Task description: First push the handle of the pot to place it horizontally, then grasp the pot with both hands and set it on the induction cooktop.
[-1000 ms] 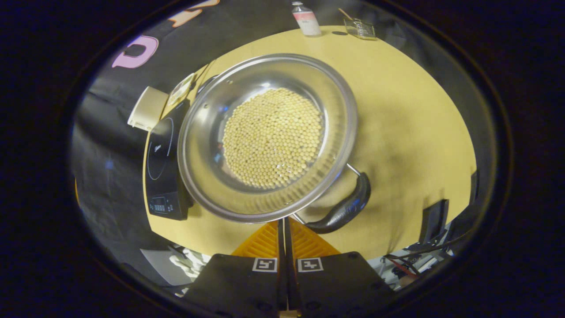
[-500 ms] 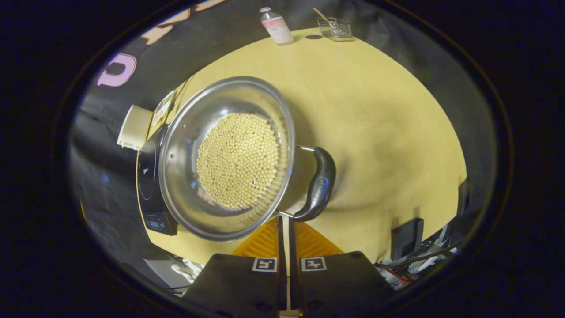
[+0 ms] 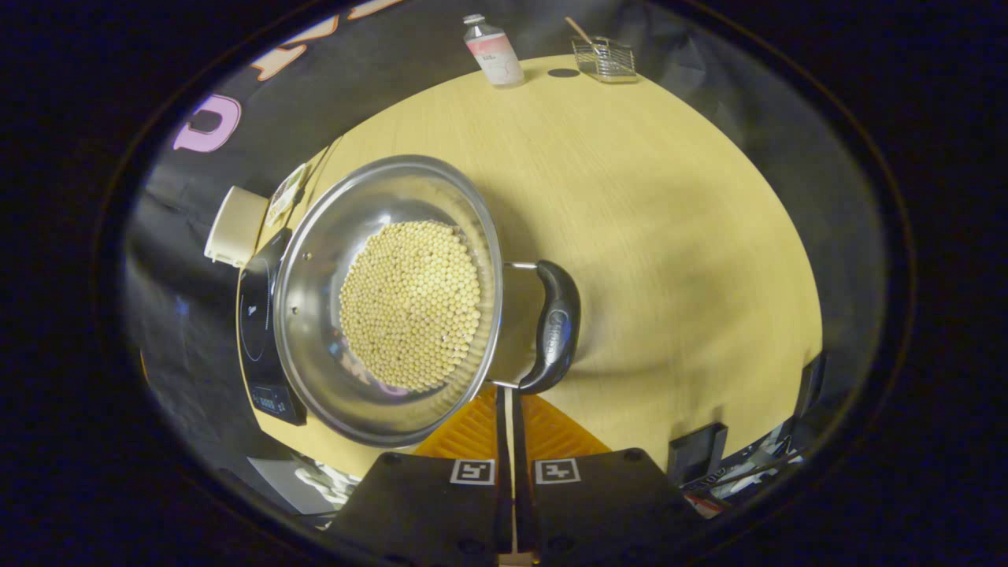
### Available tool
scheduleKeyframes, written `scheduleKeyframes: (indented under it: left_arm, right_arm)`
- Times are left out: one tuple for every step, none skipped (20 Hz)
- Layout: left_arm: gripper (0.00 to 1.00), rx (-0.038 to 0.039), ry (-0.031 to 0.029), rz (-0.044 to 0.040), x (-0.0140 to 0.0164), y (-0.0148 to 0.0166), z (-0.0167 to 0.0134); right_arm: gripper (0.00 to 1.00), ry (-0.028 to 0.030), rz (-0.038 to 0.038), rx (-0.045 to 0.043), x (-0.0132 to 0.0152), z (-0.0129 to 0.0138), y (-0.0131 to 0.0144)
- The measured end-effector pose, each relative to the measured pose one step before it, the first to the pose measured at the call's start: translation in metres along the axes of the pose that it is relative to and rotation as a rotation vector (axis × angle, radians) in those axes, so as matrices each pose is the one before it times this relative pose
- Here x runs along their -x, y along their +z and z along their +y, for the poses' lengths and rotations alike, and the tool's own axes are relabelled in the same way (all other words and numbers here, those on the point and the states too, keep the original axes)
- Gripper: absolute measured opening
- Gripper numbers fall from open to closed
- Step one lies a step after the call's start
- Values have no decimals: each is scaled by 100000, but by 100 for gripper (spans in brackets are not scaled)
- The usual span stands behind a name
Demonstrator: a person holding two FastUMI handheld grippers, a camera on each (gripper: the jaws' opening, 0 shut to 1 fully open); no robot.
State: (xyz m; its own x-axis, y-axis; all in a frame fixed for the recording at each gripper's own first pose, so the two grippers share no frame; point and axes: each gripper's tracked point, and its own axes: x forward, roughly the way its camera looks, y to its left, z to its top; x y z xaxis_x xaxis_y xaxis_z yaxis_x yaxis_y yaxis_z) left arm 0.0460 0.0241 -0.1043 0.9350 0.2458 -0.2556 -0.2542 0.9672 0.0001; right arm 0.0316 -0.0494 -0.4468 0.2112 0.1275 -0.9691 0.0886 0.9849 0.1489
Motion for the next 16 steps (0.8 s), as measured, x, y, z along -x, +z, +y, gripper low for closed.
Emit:
scheduleKeyframes:
  left_arm:
    - [96, -368, -89, 1176, -226, -379, -343]
    - [97, -413, -78, 428, -303, -211, -286]
    - [94, -43, -121, 54, -196, 114, -316]
    - [97, 81, -138, -331, -212, 111, -377]
    - [94, -175, 20, -238, -100, 25, -321]
    - [96, -479, 20, -79, -23, 40, -280]
    - [97, -693, 219, 48, 7, -57, -298]
    - [94, -685, 224, -62, 154, 64, -140]
    - [97, -538, 298, -358, 108, -12, -37]
    - [97, -288, 323, -63, 128, 89, -88]
    - [96, -146, 380, 351, 97, -185, -195]
    - [96, -70, 302, 309, 163, -52, -85]
    - [96, -143, 385, 27, 86, -94, 44]
    - [96, -350, 397, 404, 86, -118, 45]
    - [93, -564, 302, 769, -9, -411, -6]
    - [93, -490, 393, 472, 54, -133, 131]
  right_arm:
    - [5, -367, -545, 682, -33, -188, 530]
    - [4, -59, -45, 349, -72, -78, 357]
    - [4, 370, -68, 132, -37, -111, 356]
    - [4, 511, 118, 18, 17, -60, 150]
    - [4, 584, -45, 106, -53, -44, 260]
    - [4, 433, -48, 131, -41, -109, 147]
    - [4, 238, -78, 412, -33, -78, 276]
    - [4, 124, -229, 441, -31, -102, 318]
    - [0, -35, -68, 425, -41, -70, 331]
    - [0, 7, -30, 549, -49, -34, 221]
    - [4, 5, -271, 518, 8, -76, 314]
    - [0, 53, -211, 399, -65, -74, 249]
    - [0, 47, -75, 131, -88, -69, 315]
    - [0, 18, -69, 72, -1, -31, 195]
    - [4, 36, -111, 34, -25, -61, 227]
    - [4, 95, -99, 255, -95, -21, 173]
